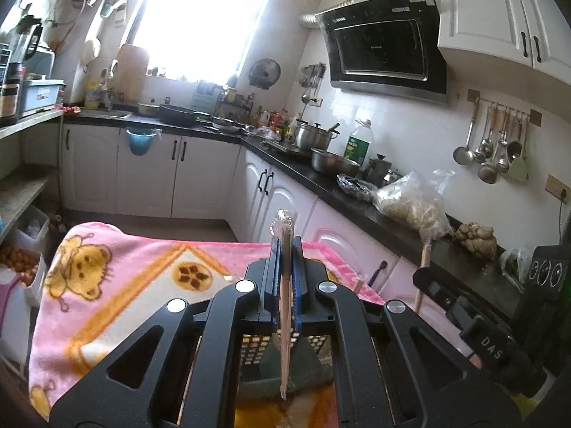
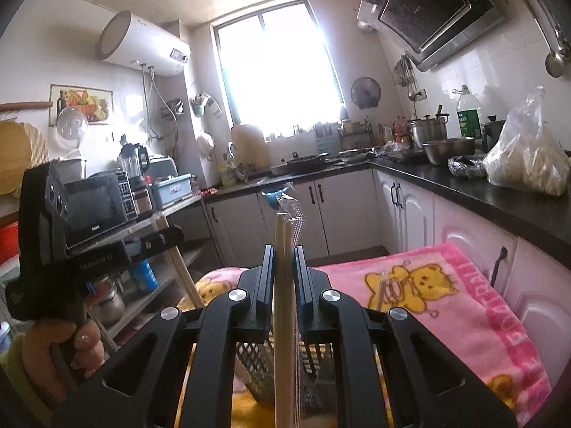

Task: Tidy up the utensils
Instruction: 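Lift the left gripper's chopstick over the caddy while the right gripper carries its chopstick there, then lower the left gripper's chopstick into the caddy while the right gripper lowers its chopstick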

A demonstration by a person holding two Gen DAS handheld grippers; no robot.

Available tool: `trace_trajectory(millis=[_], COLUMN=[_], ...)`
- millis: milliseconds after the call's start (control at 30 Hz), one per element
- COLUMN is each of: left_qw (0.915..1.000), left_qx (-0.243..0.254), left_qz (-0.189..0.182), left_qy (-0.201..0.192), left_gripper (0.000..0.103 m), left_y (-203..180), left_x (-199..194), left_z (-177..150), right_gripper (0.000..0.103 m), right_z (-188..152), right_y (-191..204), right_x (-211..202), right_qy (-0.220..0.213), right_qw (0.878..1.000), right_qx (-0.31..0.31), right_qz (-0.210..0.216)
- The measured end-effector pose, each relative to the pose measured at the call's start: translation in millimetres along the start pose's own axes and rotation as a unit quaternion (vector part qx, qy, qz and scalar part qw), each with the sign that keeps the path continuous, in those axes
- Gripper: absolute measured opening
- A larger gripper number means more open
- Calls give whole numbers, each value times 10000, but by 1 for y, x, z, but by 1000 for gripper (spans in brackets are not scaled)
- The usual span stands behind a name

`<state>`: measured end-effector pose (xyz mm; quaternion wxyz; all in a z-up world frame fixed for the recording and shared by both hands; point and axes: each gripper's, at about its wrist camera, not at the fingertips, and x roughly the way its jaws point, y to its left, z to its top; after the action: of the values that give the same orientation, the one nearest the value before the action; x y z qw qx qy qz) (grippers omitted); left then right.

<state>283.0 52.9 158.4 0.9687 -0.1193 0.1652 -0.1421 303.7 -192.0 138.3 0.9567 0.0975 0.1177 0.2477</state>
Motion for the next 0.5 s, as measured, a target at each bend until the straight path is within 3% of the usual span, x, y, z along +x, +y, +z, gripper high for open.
trace_trajectory(millis=[500], left_qw=[9996], left_qx=[13], left_qz=[227], left_qy=[-178], left_gripper=[1], left_y=[19], left_x=[19], left_z=[2], right_gripper=[11], right_z=[9], right_y=[1], right_x=[37], right_qy=[-457], right_qw=[9987], right_qx=[-82], right_qz=[-189])
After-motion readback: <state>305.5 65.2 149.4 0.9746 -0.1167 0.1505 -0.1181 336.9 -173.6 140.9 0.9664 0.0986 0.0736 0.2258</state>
